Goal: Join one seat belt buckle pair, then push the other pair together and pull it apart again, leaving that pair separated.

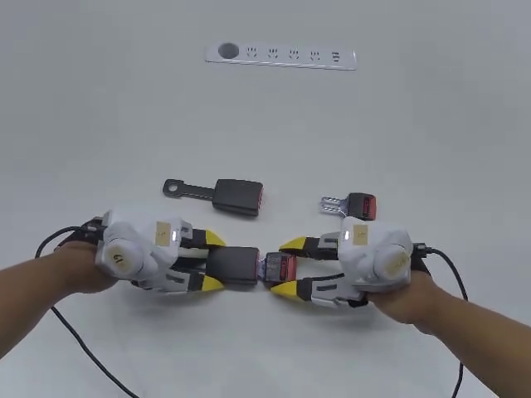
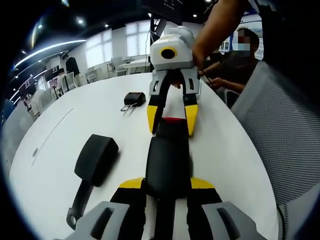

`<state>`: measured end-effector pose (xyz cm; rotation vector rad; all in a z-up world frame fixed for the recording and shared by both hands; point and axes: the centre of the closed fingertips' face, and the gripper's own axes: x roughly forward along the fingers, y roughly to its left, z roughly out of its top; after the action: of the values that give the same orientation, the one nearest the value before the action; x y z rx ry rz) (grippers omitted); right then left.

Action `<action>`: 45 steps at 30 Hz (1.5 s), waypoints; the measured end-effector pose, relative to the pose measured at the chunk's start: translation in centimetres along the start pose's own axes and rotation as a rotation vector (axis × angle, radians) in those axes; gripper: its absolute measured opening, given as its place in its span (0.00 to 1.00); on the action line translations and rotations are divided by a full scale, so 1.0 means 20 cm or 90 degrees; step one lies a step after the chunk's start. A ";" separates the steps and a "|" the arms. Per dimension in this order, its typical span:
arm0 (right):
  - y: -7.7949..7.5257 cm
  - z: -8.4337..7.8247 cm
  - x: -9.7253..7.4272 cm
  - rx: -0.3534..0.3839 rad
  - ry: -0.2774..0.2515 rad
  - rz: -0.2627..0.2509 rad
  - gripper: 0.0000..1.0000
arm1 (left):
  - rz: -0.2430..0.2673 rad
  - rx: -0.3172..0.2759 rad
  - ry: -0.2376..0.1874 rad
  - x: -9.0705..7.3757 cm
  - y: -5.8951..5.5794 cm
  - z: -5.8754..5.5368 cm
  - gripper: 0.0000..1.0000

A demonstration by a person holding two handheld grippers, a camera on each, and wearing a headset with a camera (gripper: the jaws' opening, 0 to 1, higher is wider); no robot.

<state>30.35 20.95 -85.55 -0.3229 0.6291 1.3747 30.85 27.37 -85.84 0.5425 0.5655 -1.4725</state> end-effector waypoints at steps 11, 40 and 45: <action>0.00 0.00 0.00 0.006 -0.007 0.000 0.33 | -0.005 0.005 -0.005 0.00 0.00 0.01 0.32; 0.00 0.07 -0.01 0.007 0.007 -0.042 0.59 | 0.020 -0.067 0.060 -0.03 -0.01 0.06 0.66; -0.05 0.13 -0.10 0.043 -0.022 -0.084 0.76 | 0.049 -0.073 0.052 -0.10 0.01 0.11 0.81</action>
<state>31.88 20.68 -82.50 -0.2802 0.6137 1.2277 31.06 27.39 -82.86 0.5304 0.6814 -1.3412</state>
